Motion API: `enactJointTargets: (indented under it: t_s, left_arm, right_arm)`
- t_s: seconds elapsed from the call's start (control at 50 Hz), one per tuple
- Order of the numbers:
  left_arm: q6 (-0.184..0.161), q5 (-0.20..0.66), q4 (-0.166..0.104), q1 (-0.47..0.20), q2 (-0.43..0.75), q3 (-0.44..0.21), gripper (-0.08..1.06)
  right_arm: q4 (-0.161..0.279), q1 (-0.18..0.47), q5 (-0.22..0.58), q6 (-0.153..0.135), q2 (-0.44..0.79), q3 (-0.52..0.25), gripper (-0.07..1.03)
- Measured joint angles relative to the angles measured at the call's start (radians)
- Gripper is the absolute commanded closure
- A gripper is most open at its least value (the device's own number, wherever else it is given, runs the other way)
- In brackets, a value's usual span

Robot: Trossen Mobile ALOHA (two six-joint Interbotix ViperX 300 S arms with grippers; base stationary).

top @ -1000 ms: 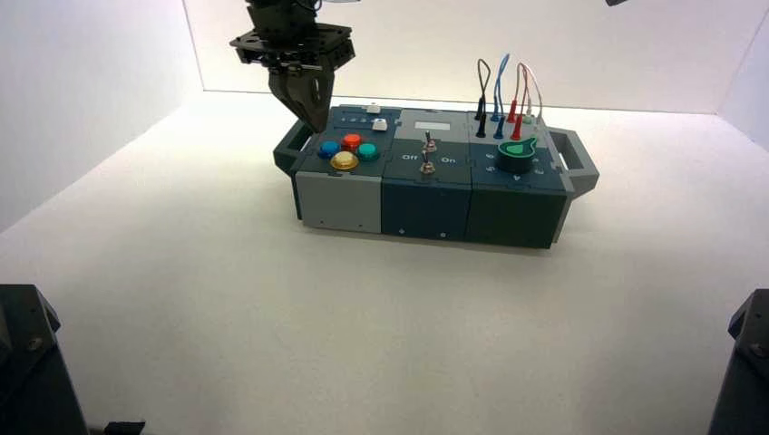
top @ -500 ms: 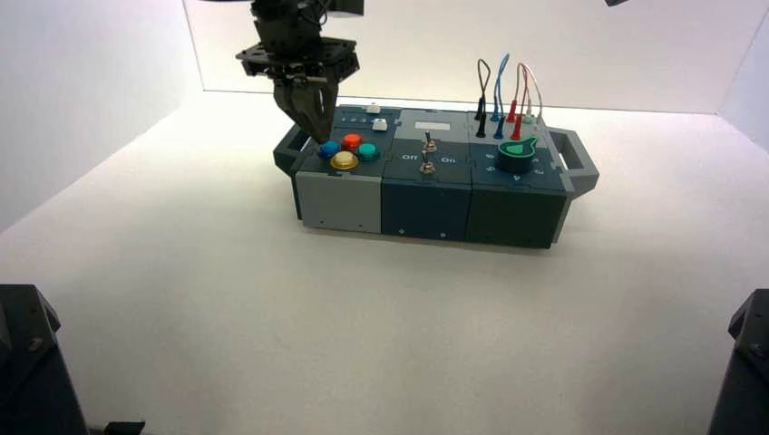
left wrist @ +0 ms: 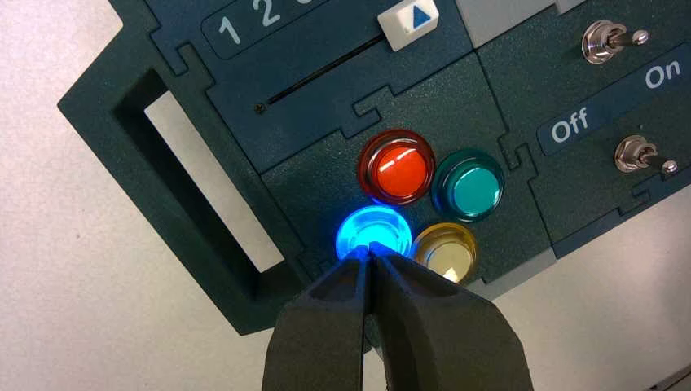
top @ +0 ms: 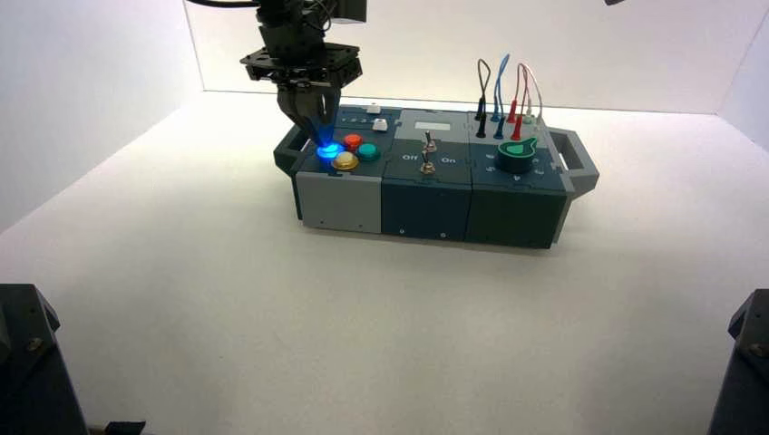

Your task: Push the blue button with the left gripper.

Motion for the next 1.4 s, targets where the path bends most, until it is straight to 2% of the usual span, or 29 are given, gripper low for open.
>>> enactJointTargets:
  t_s: [0.24, 0.7, 1.4]
  left_arm:
    - [0.014, 0.034, 0.002, 0.0, -0.009, -0.008, 1.01]
    - [0.023, 0.057, 0.009, -0.002, -0.156, -0.008, 1.01]
    - [0.025, 0.058, 0.006, -0.003, -0.156, -0.008, 1.01]
  right_arm:
    - [0.002, 0.002, -0.003, 0.0, 0.0, 0.0, 0.98]
    - [0.002, 0.0, 0.005, 0.0, 0.0, 0.0, 0.98]
    - [-0.003, 0.0, 0.006, 0.0, -0.014, 0.015, 0.98]
